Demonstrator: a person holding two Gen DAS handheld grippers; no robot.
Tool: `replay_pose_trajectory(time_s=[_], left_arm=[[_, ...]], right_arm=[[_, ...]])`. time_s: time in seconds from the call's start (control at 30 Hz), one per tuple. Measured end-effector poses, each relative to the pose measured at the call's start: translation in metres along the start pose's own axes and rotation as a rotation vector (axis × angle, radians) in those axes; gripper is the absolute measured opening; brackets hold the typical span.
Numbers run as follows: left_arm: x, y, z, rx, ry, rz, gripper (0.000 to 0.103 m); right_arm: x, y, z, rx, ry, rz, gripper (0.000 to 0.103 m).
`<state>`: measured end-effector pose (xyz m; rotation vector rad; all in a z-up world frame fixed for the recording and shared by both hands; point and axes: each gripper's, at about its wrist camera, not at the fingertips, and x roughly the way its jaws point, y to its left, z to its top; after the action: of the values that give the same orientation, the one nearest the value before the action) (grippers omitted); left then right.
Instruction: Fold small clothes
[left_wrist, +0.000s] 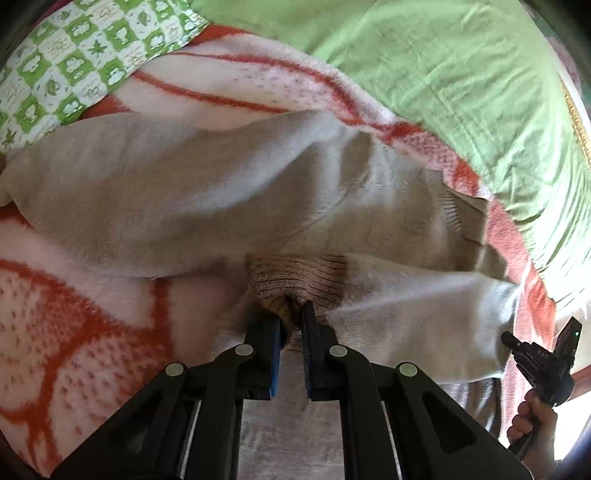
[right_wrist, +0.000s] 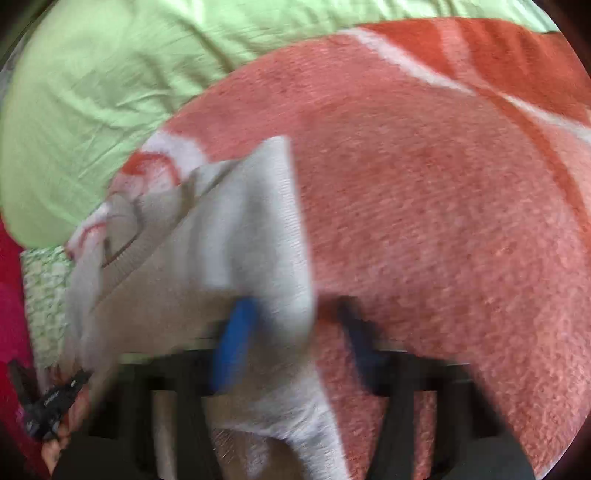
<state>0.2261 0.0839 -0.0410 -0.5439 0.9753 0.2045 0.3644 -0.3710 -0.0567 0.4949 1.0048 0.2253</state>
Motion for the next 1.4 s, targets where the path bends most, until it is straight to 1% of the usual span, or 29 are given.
replay_pose_trajectory(time_s=[0.03,0.07,0.13,0.2,0.23,0.3,0.37,0.4,0.47,0.5,0.57,0.63,0.67,0.73,0.77,0.8,0.83,0.87,0.9,0.93,0.97,1.03,1.07,1.1,1.13,1.23,1.3,1.37,1.4], left_arm=[[-0.004,-0.005,0.003,-0.004,0.006,-0.026,0.008],[-0.007,-0.009,0.006,-0.010,0.013,-0.048,0.008],[-0.016,-0.019,0.012,-0.036,0.034,-0.120,0.008],[-0.021,-0.028,0.013,-0.033,0.028,-0.140,0.008],[-0.020,-0.031,0.014,-0.025,0.031,-0.129,0.008],[-0.008,-0.030,0.013,-0.014,0.055,-0.077,0.008],[0.010,-0.021,0.011,-0.030,0.091,-0.023,0.007],[0.019,-0.015,0.010,-0.031,0.098,0.018,0.004],[0.032,-0.006,0.010,-0.010,0.097,0.060,0.004],[0.038,0.000,0.010,-0.015,0.106,0.058,0.004],[0.039,0.007,0.009,-0.029,0.111,0.022,0.005],[0.033,0.007,0.008,-0.015,0.107,0.011,0.005],[0.030,0.009,0.007,-0.013,0.104,0.000,0.005],[0.024,0.012,0.006,-0.028,0.109,-0.024,0.007],[0.021,0.015,0.005,-0.039,0.112,-0.039,0.010],[0.016,0.019,0.004,-0.053,0.119,-0.060,0.017],[0.012,0.023,0.003,-0.062,0.123,-0.072,0.026],[0.006,0.028,0.002,-0.073,0.126,-0.088,0.031],[0.000,0.036,0.002,-0.094,0.124,-0.109,0.041],[-0.007,0.045,0.000,-0.106,0.114,-0.109,0.046],[-0.013,0.056,0.001,-0.120,0.099,-0.086,0.048],[-0.024,0.081,0.005,-0.164,0.074,-0.045,0.055],[-0.027,0.092,0.006,-0.188,0.064,-0.036,0.057],[-0.029,0.108,0.011,-0.233,0.055,-0.014,0.060],[-0.032,0.131,0.016,-0.301,0.047,0.027,0.062],[-0.036,0.178,0.029,-0.441,0.016,0.088,0.064],[-0.039,0.212,0.039,-0.547,-0.023,0.090,0.064],[-0.040,0.234,0.048,-0.623,-0.049,0.067,0.064],[-0.042,0.244,0.053,-0.665,-0.075,0.053,0.065]], right_arm=[[-0.010,0.003,0.002,0.039,0.019,-0.057,0.008],[-0.027,0.004,0.005,0.027,-0.011,-0.048,0.007],[-0.050,0.002,0.012,0.024,-0.043,-0.045,0.007],[-0.063,-0.003,0.017,0.028,-0.043,-0.049,0.007],[-0.063,-0.008,0.018,0.037,-0.028,-0.057,0.007],[-0.053,-0.013,0.016,0.040,0.000,-0.102,0.007],[-0.039,-0.019,0.012,0.055,0.027,-0.132,0.007],[-0.032,-0.019,0.009,0.057,0.036,-0.153,0.007],[-0.024,-0.019,0.004,0.043,0.039,-0.194,0.007],[-0.021,-0.018,0.002,0.032,0.039,-0.215,0.007],[-0.019,-0.014,0.000,0.020,0.034,-0.241,0.007],[-0.021,-0.009,0.000,0.023,0.037,-0.244,0.010],[-0.023,-0.007,0.000,0.028,0.042,-0.252,0.012],[-0.025,-0.001,-0.001,0.041,0.046,-0.260,0.021],[-0.029,0.001,-0.003,0.050,0.040,-0.253,0.028],[-0.035,0.004,-0.006,0.058,0.030,-0.244,0.038],[-0.042,0.008,-0.009,0.063,0.013,-0.232,0.043],[-0.050,0.011,-0.013,0.064,-0.007,-0.218,0.050],[-0.059,0.018,-0.018,0.062,-0.026,-0.199,0.054],[-0.065,0.023,-0.023,0.061,-0.039,-0.179,0.055],[-0.071,0.030,-0.030,0.060,-0.051,-0.149,0.055],[-0.082,0.043,-0.046,0.050,-0.060,-0.103,0.058],[-0.087,0.050,-0.056,0.045,-0.057,-0.089,0.059],[-0.089,0.055,-0.064,0.044,-0.051,-0.081,0.060],[-0.091,0.060,-0.073,0.044,-0.043,-0.071,0.060],[-0.096,0.068,-0.097,0.034,-0.017,-0.057,0.060],[-0.098,0.074,-0.111,0.006,-0.014,-0.077,0.060],[-0.100,0.079,-0.120,-0.026,0.001,-0.083,0.060],[-0.098,0.080,-0.121,-0.034,0.012,-0.088,0.060]])
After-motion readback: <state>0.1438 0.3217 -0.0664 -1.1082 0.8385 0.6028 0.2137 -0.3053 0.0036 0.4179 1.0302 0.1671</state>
